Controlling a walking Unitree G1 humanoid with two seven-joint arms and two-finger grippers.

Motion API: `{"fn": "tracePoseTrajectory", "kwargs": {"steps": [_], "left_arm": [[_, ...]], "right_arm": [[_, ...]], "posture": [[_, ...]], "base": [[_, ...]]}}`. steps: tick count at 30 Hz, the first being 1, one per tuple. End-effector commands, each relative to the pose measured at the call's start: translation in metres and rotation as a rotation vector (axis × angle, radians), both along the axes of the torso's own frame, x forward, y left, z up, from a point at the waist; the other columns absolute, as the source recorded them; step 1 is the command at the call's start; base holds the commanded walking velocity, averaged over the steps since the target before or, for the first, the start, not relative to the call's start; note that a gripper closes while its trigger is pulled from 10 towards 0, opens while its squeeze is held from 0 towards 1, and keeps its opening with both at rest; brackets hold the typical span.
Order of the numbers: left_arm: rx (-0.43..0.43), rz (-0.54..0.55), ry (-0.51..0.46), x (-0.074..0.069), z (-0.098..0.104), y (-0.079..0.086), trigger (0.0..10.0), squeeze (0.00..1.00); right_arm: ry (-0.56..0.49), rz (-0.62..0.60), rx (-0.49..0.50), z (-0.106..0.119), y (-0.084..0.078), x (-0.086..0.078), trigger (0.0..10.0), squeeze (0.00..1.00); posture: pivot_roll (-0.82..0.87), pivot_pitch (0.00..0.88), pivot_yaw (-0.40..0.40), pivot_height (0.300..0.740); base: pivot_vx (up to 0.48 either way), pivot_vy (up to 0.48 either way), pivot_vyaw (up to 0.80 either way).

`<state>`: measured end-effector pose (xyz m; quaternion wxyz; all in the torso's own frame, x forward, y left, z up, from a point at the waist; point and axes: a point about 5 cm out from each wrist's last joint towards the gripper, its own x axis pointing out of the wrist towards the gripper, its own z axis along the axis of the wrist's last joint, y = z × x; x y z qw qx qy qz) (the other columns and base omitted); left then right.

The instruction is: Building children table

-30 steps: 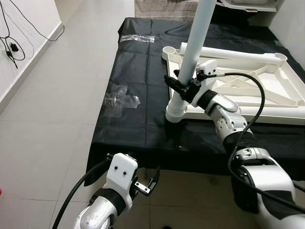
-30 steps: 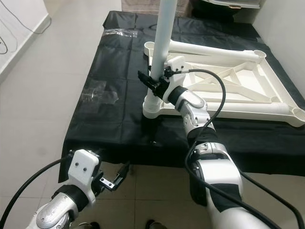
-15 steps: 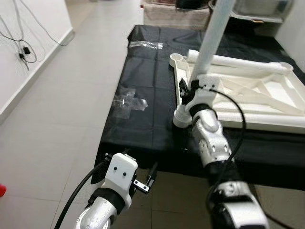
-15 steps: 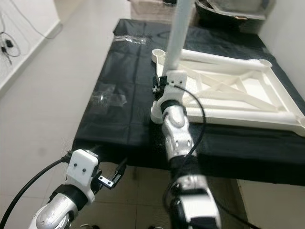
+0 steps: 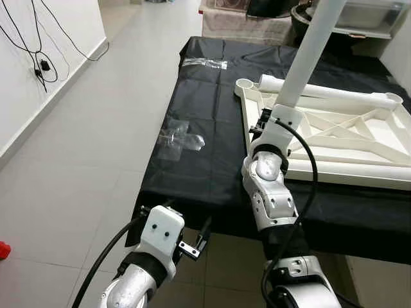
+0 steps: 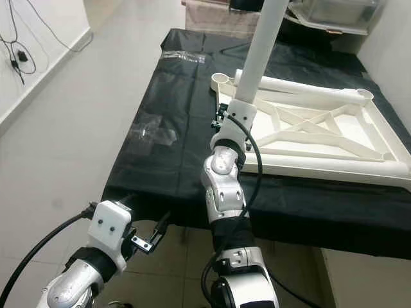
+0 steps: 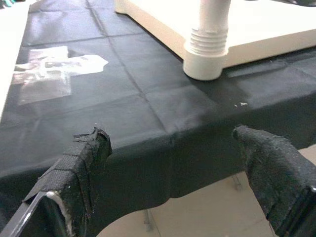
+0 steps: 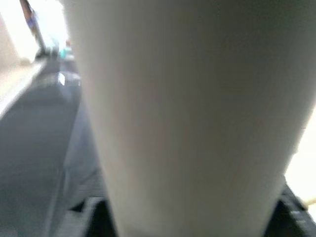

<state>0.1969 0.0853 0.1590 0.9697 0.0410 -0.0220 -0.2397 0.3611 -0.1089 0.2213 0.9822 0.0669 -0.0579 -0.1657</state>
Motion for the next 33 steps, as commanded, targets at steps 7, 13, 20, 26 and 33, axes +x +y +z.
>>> {"fn": "tracePoseTrajectory", "kwargs": {"steps": [7, 13, 20, 26, 33], "left_arm": [[0.008, -0.005, 0.021, 0.0, -0.006, -0.001, 10.0, 0.0], [0.008, -0.006, 0.023, 0.001, -0.006, -0.001, 10.0, 0.0], [0.009, -0.012, 0.023, 0.002, -0.006, -0.002, 10.0, 0.0], [0.01, -0.012, 0.022, 0.003, -0.006, -0.002, 10.0, 0.0], [0.008, -0.012, 0.02, 0.002, -0.005, -0.002, 10.0, 0.0]], "right_arm": [[0.04, 0.137, 0.068, -0.018, 0.018, -0.007, 10.0, 0.0], [-0.092, 0.434, 0.067, -0.007, 0.006, 0.0, 10.0, 0.0], [-0.102, 0.947, -0.066, 0.002, -0.005, 0.008, 10.0, 0.0], [-0.028, 1.199, -0.092, 0.003, -0.002, 0.015, 10.0, 0.0], [0.044, 1.571, -0.107, 0.005, 0.011, 0.009, 10.0, 0.0]], "posture": [[0.05, 0.209, -0.067, 0.74], [0.05, 0.213, -0.065, 0.74], [0.05, 0.212, -0.063, 0.74], [0.06, 0.216, -0.066, 0.74], [0.07, 0.222, -0.07, 0.74]], "base": [[0.0, 0.0, 0.0], [0.0, 0.0, 0.0], [0.0, 0.0, 0.0], [0.0, 0.0, 0.0], [0.0, 0.0, 0.0]]}}
